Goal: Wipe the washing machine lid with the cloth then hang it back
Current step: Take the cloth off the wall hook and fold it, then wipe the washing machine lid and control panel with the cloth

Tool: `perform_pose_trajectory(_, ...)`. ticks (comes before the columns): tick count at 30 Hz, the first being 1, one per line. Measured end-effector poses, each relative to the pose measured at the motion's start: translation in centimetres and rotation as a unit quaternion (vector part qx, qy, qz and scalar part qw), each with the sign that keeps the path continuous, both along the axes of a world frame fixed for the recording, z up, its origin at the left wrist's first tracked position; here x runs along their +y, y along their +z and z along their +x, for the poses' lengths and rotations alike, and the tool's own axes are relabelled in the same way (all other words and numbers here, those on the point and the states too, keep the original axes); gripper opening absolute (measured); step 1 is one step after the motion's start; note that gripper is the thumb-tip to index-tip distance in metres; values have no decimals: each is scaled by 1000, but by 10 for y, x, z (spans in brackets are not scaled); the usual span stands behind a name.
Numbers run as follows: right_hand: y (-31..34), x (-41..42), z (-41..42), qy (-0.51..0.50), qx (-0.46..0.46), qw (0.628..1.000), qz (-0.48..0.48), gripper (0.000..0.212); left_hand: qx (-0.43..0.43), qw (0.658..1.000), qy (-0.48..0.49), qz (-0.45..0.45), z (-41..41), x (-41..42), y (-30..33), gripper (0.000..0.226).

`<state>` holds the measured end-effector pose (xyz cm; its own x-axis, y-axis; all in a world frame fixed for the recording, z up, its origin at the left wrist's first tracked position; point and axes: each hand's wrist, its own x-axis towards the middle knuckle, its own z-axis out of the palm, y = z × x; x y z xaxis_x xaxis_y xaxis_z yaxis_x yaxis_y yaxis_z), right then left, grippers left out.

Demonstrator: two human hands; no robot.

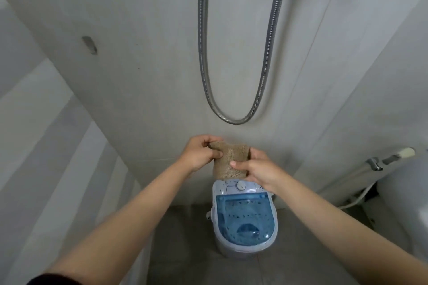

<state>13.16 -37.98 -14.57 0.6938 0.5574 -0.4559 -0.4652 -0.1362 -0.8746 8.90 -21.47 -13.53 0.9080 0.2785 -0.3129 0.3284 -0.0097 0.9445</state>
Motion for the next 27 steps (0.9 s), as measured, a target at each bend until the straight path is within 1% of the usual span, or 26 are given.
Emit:
perform_pose_trajectory(4, -58, 2, 14, 10, 15, 1000, -4, 33, -11, 1000, 6, 14, 13, -2, -58, 44)
perform_pose_trajectory(7, -108, 1, 26, 19, 27, 999, -2, 33, -15, 1000, 15, -6, 21, -1, -107, 44)
perform_pose_trajectory(8, -135, 1, 32, 14, 20, 1000, 12, 31, -22, 1000, 13, -14, 27, -3, -135, 44)
perform_pose_trajectory(11, -187, 2, 44, -15, 8, 998, 60, 23, -34, 998, 19, -39, 40, -4, -180, 43)
perform_pose_trajectory(12, -212, 3, 48, -20, -4, 997, 75, 21, -47, 998, 15, -40, 46, -5, -204, 42)
perform_pose_trajectory(15, -265, 6, 65, -13, -43, 995, 84, 22, -82, 996, 6, -31, 63, -4, -252, 41)
perform_pose_trajectory(18, -314, 11, 81, 15, -92, 992, 82, 19, -122, 992, -14, 21, 73, 2, -305, 40)
perform_pose_trajectory(20, -331, 13, 85, 30, -117, 989, 85, 20, -154, 986, -14, 59, 75, 7, -329, 40)
perform_pose_trajectory(23, -346, 12, 84, 32, -129, 987, 92, 29, -196, 971, -24, 137, 67, 5, -352, 40)
perform_pose_trajectory(25, -347, 10, 77, 27, -128, 989, 76, 29, -192, 955, -25, 225, 55, 2, -361, 42)
perform_pose_trajectory(27, -343, 9, 73, 5, -122, 991, 45, 27, -150, 938, -36, 309, 38, -5, -368, 56)
